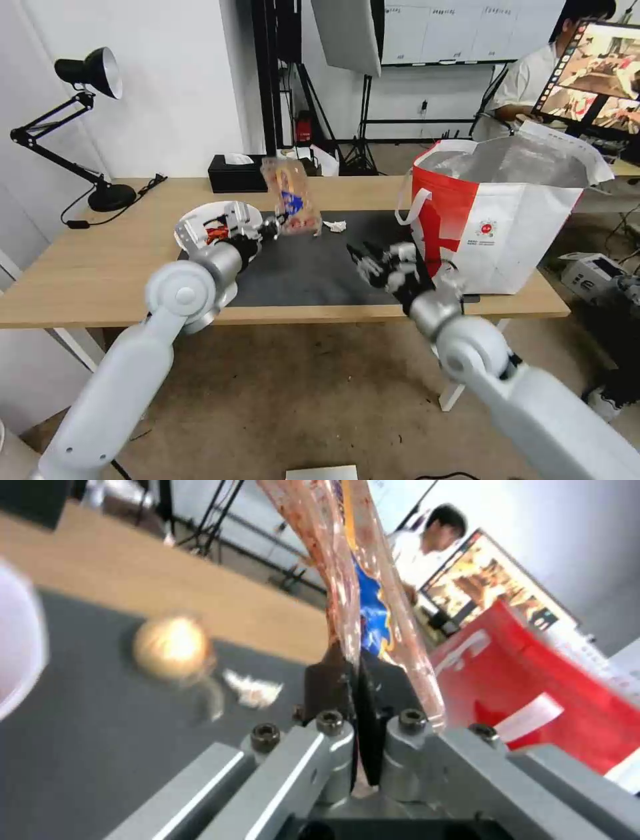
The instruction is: Pick up the trash from the table and place it into the takeout bag.
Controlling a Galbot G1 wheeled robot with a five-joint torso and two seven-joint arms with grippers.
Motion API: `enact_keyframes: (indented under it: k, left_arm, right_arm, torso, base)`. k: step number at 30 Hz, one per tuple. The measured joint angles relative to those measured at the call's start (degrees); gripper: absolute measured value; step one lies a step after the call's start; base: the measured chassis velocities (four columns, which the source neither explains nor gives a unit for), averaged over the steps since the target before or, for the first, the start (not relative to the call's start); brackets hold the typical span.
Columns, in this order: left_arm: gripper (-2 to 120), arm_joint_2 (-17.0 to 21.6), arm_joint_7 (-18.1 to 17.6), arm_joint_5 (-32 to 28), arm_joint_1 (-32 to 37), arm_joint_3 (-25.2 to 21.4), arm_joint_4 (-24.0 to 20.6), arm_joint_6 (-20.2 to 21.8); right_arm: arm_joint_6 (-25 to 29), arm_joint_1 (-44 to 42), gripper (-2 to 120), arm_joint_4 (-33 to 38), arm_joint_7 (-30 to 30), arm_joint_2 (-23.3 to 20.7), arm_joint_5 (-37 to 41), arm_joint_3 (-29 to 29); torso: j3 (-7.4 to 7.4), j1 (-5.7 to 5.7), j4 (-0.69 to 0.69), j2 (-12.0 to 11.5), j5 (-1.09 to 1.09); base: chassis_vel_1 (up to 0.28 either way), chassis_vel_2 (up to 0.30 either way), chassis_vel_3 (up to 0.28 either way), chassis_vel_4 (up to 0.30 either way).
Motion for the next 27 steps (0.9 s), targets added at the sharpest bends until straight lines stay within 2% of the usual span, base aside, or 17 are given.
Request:
enact_keyframes:
  k: [1,2,4,5,7,8,11,12,15,16,18,20,22,23,25,26,27]
  left_arm:
    - [0,0.0,0.2,0.1,-0.4,0.2,0.1,-0.3]
    - [0,0.0,0.2,0.1,-0.4,0.2,0.1,-0.3]
    - [0,-0.3,3.4,3.5,-4.8,3.3,1.6,-3.2]
    - [0,-0.3,3.4,3.5,-4.8,3.3,1.6,-3.2]
    - [0,-0.9,5.2,6.1,-8.1,6.4,3.5,-5.5]
    - [0,-0.9,5.2,6.1,-8.1,6.4,3.5,-5.5]
    - [0,-2.6,8.5,10.5,-15.6,13.6,8.2,-10.0]
    - [0,-2.6,8.5,10.5,-15.6,13.6,8.2,-10.0]
    - [0,-4.9,9.6,12.8,-22.6,19.9,12.6,-13.0]
    - [0,-4.9,9.6,12.8,-22.6,19.9,12.6,-13.0]
    - [0,-7.9,9.7,14.4,-27.5,24.0,16.3,-14.2]
    - [0,-8.9,9.7,15.0,-28.5,24.9,17.4,-14.5]
    - [0,-13.8,9.6,17.6,-32.9,28.6,22.9,-15.7]
    - [0,-13.8,9.6,17.6,-32.9,28.6,22.9,-15.7]
    - [0,-17.5,9.7,20.2,-35.8,31.0,26.8,-16.3]
    - [0,-17.5,9.7,20.2,-35.8,31.0,26.8,-16.3]
    - [0,-19.5,9.7,22.0,-37.3,32.3,29.2,-16.8]
  right_arm:
    - [0.1,-1.3,65,0.6,-0.1,-0.1,-0.4,0.7]
    - [0.1,-1.3,65,0.6,-0.1,-0.1,-0.4,0.7]
    - [0.2,-7.1,78,4.9,-0.4,-0.9,-1.9,5.0]
    - [0.2,-7.1,78,4.9,-0.4,-0.9,-1.9,5.0]
    - [0.2,-10.3,88,6.6,-0.4,-0.9,-3.0,7.0]
    - [0.2,-10.3,88,6.6,-0.4,-0.9,-3.0,7.0]
    - [0.2,-16.2,99,9.3,-0.5,0.3,-6.1,10.2]
    - [0.2,-16.2,99,9.3,-0.5,0.3,-6.1,10.2]
    - [0.8,-21.2,100,10.8,-1.2,2.0,-8.8,11.8]
    - [0.8,-21.2,100,10.8,-1.2,2.0,-8.8,11.8]
    - [1.7,-24.6,100,11.1,-2.0,3.5,-11.2,12.1]
    - [1.9,-25.3,100,11.0,-2.2,3.8,-11.6,12.1]
    - [2.7,-27.7,100,10.6,-3.1,5.6,-13.6,12.1]
    - [2.7,-27.7,100,10.6,-3.1,5.6,-13.6,12.1]
    - [3.1,-28.9,100,10.5,-3.5,6.8,-14.8,11.8]
    - [3.1,-28.9,100,10.5,-3.5,6.8,-14.8,11.8]
    - [3.2,-29.2,100,10.5,-3.7,7.1,-15.3,11.7]
  torso:
    - [0.00,0.00,0.00,0.0,0.00]
    - [0.00,0.00,0.00,0.0,0.00]
    - [0.00,0.00,0.02,0.0,0.00]
    - [0.00,0.00,0.02,0.0,0.00]
    - [0.01,0.00,0.03,0.0,0.00]
    - [0.01,0.00,0.03,0.0,0.00]
    - [0.01,0.00,0.00,0.0,0.01]
    - [0.01,0.00,0.00,0.0,0.01]
    - [0.01,0.00,0.01,0.0,0.02]
    - [0.01,0.00,0.01,0.0,0.02]
    - [0.00,0.00,0.00,0.0,0.03]
    - [0.00,0.00,-0.01,0.0,0.03]
    - [0.01,0.00,0.02,0.0,0.01]
    - [0.01,0.00,0.02,0.0,0.01]
    - [0.01,0.01,0.00,0.0,0.02]
    - [0.01,0.01,0.00,0.0,0.02]
    - [0.01,0.01,0.00,0.0,0.02]
  base:
    - [0.000,0.000,0.000,0.000]
    - [0.000,0.000,0.000,0.000]
    - [0.000,0.000,0.000,0.000]
    - [0.000,0.000,0.000,0.000]
    - [0.000,0.000,0.000,0.000]
    - [0.000,0.000,0.000,0.000]
    - [0.000,0.000,0.000,0.000]
    - [0.000,0.000,0.000,0.000]
    - [0.000,0.000,0.000,0.000]
    - [0.000,0.000,0.000,0.000]
    - [0.000,0.000,0.000,0.000]
    - [0.000,0.000,0.000,0.000]
    - [0.000,0.000,0.000,0.000]
    - [0.000,0.000,0.000,0.000]
    - [0.000,0.000,0.000,0.000]
    - [0.000,0.000,0.000,0.000]
    - [0.000,0.000,0.000,0.000]
